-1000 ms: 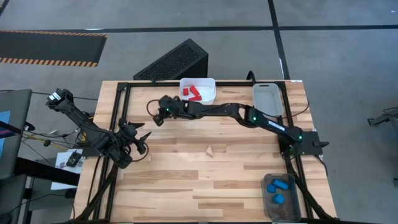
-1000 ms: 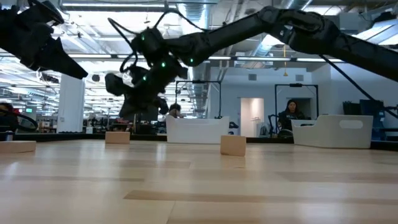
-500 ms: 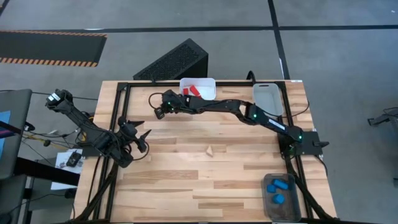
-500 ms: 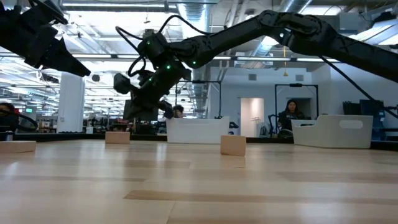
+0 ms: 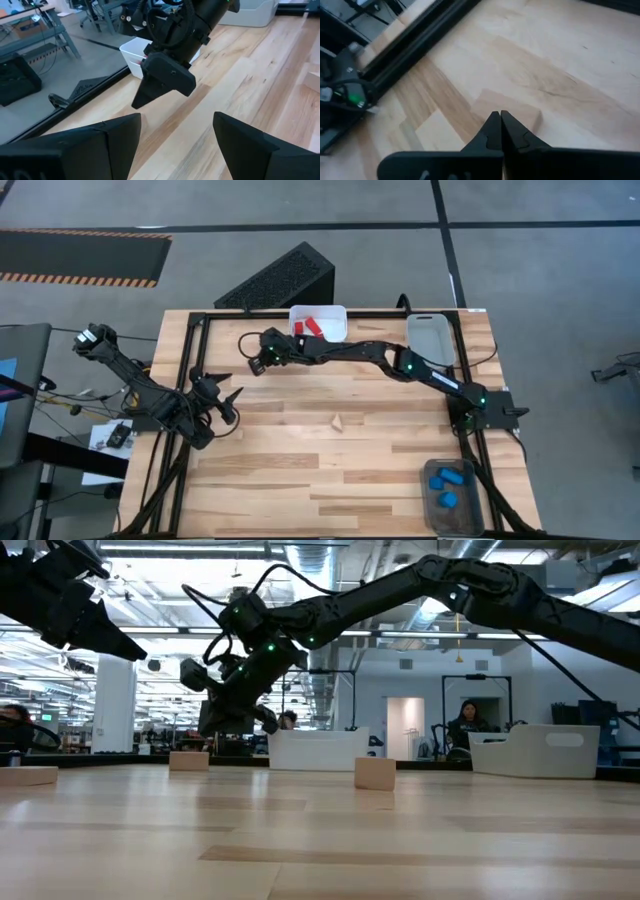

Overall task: Sort & place blocks by color
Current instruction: Put the top left brown block into the gray bin

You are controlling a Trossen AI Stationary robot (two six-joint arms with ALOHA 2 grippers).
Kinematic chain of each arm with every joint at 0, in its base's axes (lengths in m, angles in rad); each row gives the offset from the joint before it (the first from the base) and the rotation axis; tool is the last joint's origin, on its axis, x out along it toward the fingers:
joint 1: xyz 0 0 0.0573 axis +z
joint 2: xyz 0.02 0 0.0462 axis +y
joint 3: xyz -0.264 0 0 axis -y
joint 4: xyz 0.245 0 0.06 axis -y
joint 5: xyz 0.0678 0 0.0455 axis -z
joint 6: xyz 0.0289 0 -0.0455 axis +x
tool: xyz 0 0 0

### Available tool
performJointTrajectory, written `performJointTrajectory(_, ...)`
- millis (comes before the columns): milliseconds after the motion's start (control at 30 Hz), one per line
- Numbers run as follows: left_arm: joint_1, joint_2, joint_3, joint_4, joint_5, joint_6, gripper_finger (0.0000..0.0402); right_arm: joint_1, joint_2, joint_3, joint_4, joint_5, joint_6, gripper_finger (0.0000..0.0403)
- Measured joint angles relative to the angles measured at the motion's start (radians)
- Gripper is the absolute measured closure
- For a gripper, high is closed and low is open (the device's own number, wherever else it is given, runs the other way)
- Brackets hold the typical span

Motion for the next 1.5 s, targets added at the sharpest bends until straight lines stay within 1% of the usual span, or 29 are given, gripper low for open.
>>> performJointTrajectory(100,0.000,0.000,0.000,0.000,0.002,0.000,0.0162,0.015,0.000,0.000,-0.019,-0.001,-0.045,0.0399)
performJointTrajectory(200,0.000,0.000,0.000,0.000,0.018,0.000,0.0162,0.064,-0.001,0.000,-0.018,0.044,-0.152,0.0399)
performJointTrajectory(400,-0.001,0.000,0.000,-0.001,0.114,-0.034,0.0162,0.143,-0.069,0.000,-0.096,0.065,-0.316,0.0397)
performJointTrajectory(500,-0.015,0.001,0.000,0.000,0.158,-0.074,0.0162,0.166,-0.099,0.002,-0.148,0.069,-0.362,0.0397)
performJointTrajectory(567,-0.034,0.002,0.000,0.000,0.168,-0.107,0.0162,0.188,-0.107,0.000,-0.187,0.068,-0.390,0.0398)
performJointTrajectory(700,-0.082,0.037,0.000,0.007,0.164,-0.179,0.0162,0.236,-0.110,-0.002,-0.199,0.050,-0.419,0.0398)
performJointTrajectory(767,-0.097,0.074,0.000,0.016,0.164,-0.207,0.0162,0.265,-0.114,-0.039,-0.153,0.017,-0.420,0.0398)
performJointTrajectory(833,-0.104,0.123,0.000,0.031,0.174,-0.228,0.0162,0.295,-0.114,-0.105,-0.078,-0.009,-0.419,0.0398)
performJointTrajectory(933,-0.104,0.200,0.000,0.058,0.184,-0.246,0.0162,0.333,-0.111,-0.198,-0.032,-0.013,-0.402,0.0398)
performJointTrajectory(1000,-0.104,0.251,0.000,0.072,0.184,-0.256,0.0162,0.339,-0.127,-0.264,-0.007,-0.020,-0.391,0.0398)
performJointTrajectory(1067,-0.104,0.295,0.000,0.071,0.177,-0.271,0.0162,0.330,-0.168,-0.350,0.041,-0.017,-0.373,0.0398)
performJointTrajectory(1133,-0.095,0.325,0.000,0.070,0.172,-0.276,0.0162,0.323,-0.243,-0.469,0.107,-0.016,-0.366,0.0398)
performJointTrajectory(1200,-0.068,0.348,0.000,0.069,0.160,-0.270,0.0162,0.324,-0.329,-0.607,0.244,-0.016,-0.357,0.0398)
performJointTrajectory(1300,0.011,0.354,0.000,0.069,0.144,-0.214,0.0162,0.327,-0.470,-0.824,0.444,-0.033,-0.343,0.0398)
performJointTrajectory(1400,0.128,0.346,0.000,0.077,0.148,-0.111,0.0162,0.317,-0.579,-1.018,0.607,-0.048,-0.342,0.0395)
performJointTrajectory(1500,0.263,0.338,0.000,0.172,0.215,0.087,0.0162,0.311,-0.651,-1.152,0.709,-0.041,-0.330,0.0384)
